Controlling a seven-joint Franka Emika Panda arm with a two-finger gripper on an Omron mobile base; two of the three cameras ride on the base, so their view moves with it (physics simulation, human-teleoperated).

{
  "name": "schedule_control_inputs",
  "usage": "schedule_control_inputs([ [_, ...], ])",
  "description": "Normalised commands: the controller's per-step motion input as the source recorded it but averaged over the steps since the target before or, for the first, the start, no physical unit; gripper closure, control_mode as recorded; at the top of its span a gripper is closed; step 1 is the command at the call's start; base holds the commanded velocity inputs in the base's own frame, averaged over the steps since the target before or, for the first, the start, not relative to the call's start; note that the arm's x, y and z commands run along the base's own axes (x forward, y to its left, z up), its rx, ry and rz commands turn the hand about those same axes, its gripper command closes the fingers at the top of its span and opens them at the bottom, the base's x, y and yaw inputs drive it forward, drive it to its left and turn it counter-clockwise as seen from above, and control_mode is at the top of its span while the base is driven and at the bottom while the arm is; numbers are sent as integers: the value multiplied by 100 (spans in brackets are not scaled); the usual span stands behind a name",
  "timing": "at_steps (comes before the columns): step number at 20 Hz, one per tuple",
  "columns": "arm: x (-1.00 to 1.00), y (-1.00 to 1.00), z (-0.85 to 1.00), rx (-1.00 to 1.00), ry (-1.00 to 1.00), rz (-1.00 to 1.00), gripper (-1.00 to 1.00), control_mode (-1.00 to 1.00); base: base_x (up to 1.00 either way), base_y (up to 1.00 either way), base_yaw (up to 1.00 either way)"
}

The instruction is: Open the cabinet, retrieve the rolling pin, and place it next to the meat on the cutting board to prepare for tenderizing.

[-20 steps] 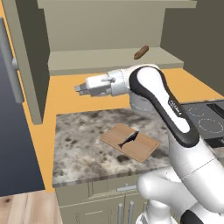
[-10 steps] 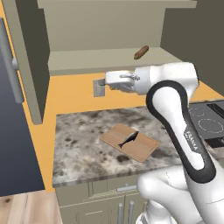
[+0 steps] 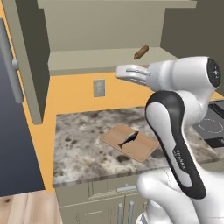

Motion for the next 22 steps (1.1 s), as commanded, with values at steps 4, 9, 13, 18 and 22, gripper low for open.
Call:
schedule_control_inputs([
  [4,1,-58,5,-15,0,-39,-100,-100,0,0,0],
  [9,17,-45,9,-13,0,-31,-100,-100,0,0,0],
  [13,39,-36,14,-7,1,-21,-100,-100,0,0,0],
  [18,64,-32,17,0,8,-8,-100,-100,0,0,0],
  [22,23,-30,0,2,1,0,-100,-100,0,0,0],
])
